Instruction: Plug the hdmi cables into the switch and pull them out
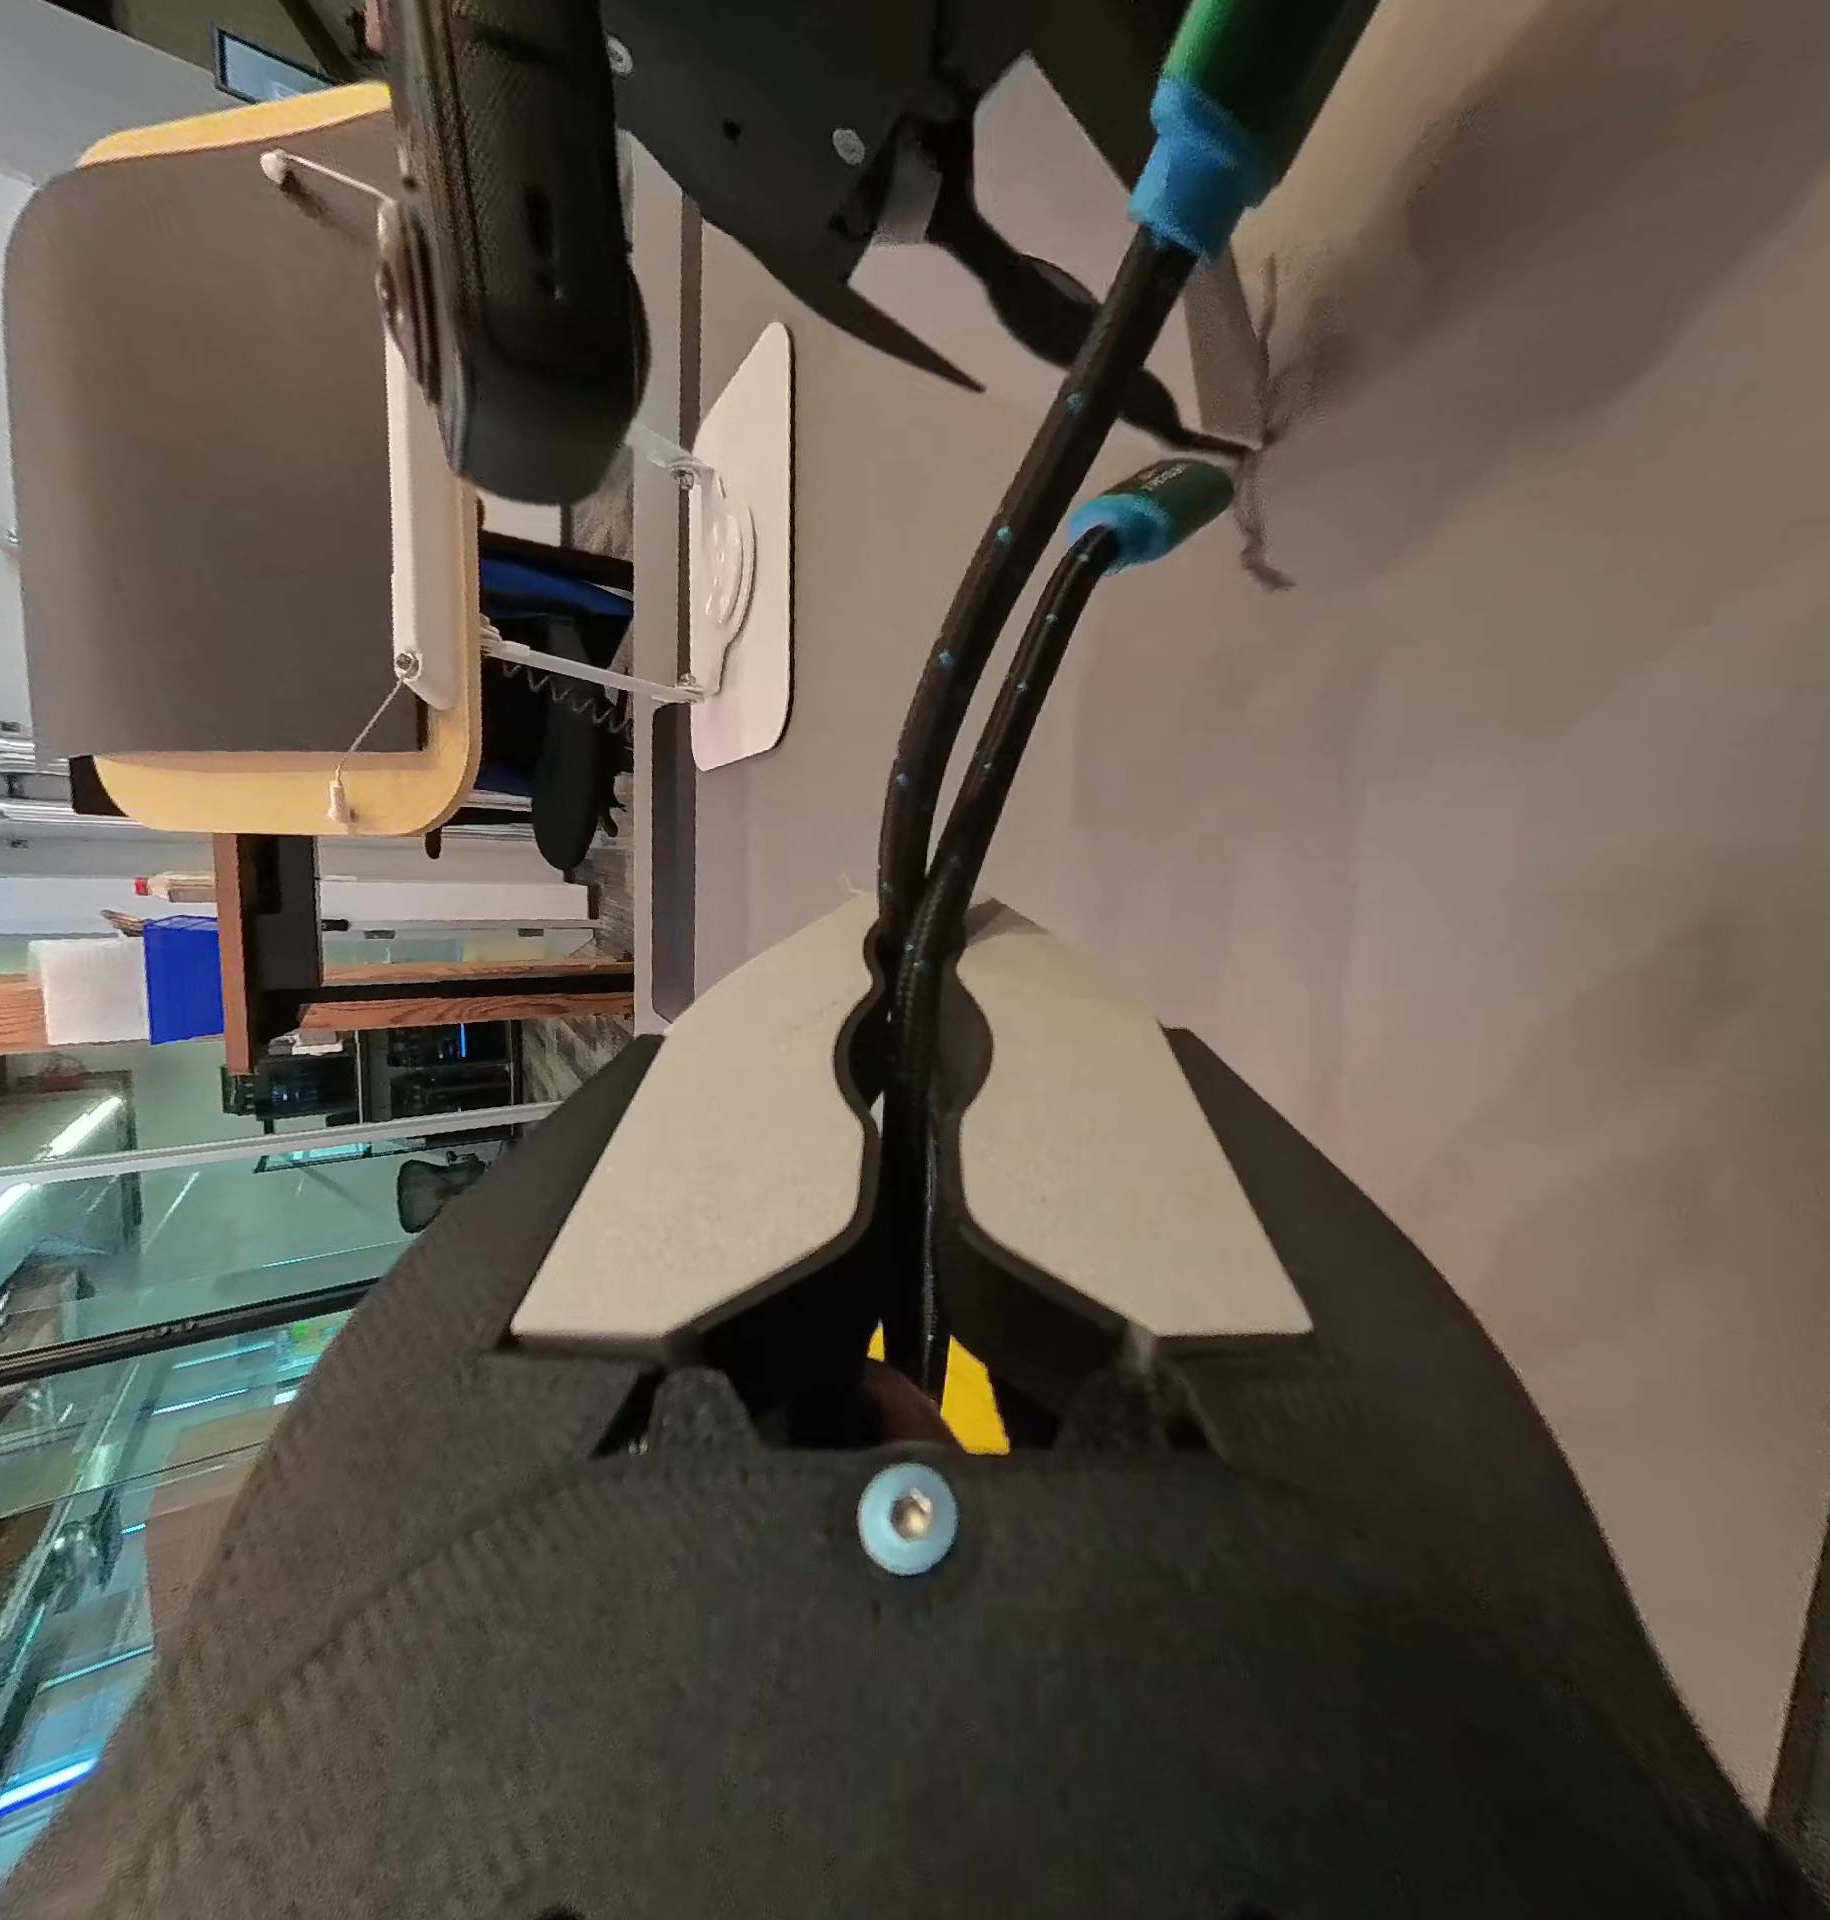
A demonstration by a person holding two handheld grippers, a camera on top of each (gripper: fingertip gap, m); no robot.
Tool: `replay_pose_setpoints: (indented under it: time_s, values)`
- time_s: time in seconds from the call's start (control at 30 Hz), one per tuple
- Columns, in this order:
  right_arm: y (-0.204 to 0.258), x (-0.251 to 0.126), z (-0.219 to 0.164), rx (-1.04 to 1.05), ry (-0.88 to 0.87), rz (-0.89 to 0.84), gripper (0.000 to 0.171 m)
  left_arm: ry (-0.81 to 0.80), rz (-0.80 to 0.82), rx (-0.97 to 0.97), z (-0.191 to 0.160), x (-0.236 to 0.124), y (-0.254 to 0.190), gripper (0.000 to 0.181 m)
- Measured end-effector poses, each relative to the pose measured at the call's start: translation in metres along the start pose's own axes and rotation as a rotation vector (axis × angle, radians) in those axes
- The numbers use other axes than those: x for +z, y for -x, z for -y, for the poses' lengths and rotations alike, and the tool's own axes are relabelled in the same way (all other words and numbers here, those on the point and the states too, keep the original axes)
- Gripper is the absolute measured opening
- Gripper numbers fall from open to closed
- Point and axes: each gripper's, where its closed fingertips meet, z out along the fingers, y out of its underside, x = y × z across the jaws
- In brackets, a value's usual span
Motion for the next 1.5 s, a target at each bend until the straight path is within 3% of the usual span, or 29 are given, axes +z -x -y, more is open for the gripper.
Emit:
replay_pose_setpoints:
  time_s: [0.33, 0.63, 0.8, 0.97, 1.13, 1.3, 1.5]
  values:
    - [0.001, 0.000, 0.009, 0.004, -0.133, -0.077, 0.000, 0.010, 0.007, -0.011, -0.003, -0.001, 0.001, 0.002]
    - [0.001, -0.026, 0.021, -0.010, -0.292, -0.112, 0.000, 0.045, -0.044, -0.031, -0.009, 0.008, -0.011, 0.003]
    - [0.007, -0.060, 0.042, -0.188, -0.371, -0.205, 0.000, 0.025, -0.058, -0.007, -0.004, 0.011, -0.013, 0.002]
    - [0.008, -0.070, 0.047, -0.330, -0.266, -0.278, 0.000, 0.017, -0.059, 0.031, 0.002, 0.015, -0.013, 0.003]
    - [0.031, -0.076, 0.075, -0.414, -0.326, -0.249, 0.000, 0.014, -0.054, 0.057, 0.009, 0.018, -0.011, 0.003]
    - [0.051, -0.091, 0.102, -0.383, -0.518, -0.127, 0.000, 0.002, -0.061, 0.071, 0.013, 0.020, -0.014, 0.003]
    - [0.045, -0.091, 0.104, -0.308, -0.583, -0.073, 0.000, -0.008, -0.065, 0.071, 0.016, 0.024, -0.017, 0.002]
